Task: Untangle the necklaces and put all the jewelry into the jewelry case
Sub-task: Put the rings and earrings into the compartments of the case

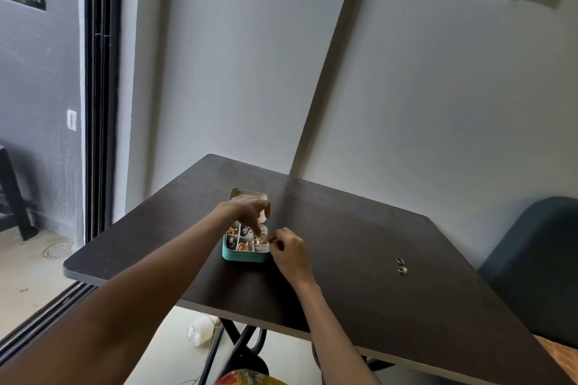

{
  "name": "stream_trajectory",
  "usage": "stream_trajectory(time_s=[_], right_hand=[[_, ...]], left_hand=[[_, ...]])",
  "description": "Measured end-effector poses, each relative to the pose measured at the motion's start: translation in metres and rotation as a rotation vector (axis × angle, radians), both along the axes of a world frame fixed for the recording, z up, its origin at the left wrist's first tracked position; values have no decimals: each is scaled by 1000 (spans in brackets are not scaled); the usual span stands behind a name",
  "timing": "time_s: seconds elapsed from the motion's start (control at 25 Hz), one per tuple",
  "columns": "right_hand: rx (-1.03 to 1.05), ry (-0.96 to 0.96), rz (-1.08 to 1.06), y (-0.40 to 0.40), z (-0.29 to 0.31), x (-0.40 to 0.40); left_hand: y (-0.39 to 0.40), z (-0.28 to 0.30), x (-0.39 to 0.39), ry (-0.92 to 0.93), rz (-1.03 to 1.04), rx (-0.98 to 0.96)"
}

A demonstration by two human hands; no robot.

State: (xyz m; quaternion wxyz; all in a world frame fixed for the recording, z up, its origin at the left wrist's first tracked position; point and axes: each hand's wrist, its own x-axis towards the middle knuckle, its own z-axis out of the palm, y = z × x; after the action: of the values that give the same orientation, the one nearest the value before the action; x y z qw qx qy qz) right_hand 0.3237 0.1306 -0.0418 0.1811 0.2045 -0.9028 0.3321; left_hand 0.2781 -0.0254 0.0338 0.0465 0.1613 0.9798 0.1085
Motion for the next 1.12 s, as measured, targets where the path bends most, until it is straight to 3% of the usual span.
stream_trajectory(time_s=[0.16,0.28,0.52,0.92,1.0,1.12], right_hand=[[-225,-32,-215,33,2,-3],[-297,-49,-439,90,0,-2],[-51,-66,-785,214,-5,7],[247,-155,-696,269,-2,-18],[206,-180,-617,267,-3,-22],[-97,-235,-493,254,5,-25]], left_hand=[[39,8,-4,69,-41,258],[115,1,1,123,-118,398],[254,-38,6,64,-176,514],[285,-55,-12,60,-197,490],[283,-55,-11,87,-198,511],[276,-48,-8,144,-162,598]])
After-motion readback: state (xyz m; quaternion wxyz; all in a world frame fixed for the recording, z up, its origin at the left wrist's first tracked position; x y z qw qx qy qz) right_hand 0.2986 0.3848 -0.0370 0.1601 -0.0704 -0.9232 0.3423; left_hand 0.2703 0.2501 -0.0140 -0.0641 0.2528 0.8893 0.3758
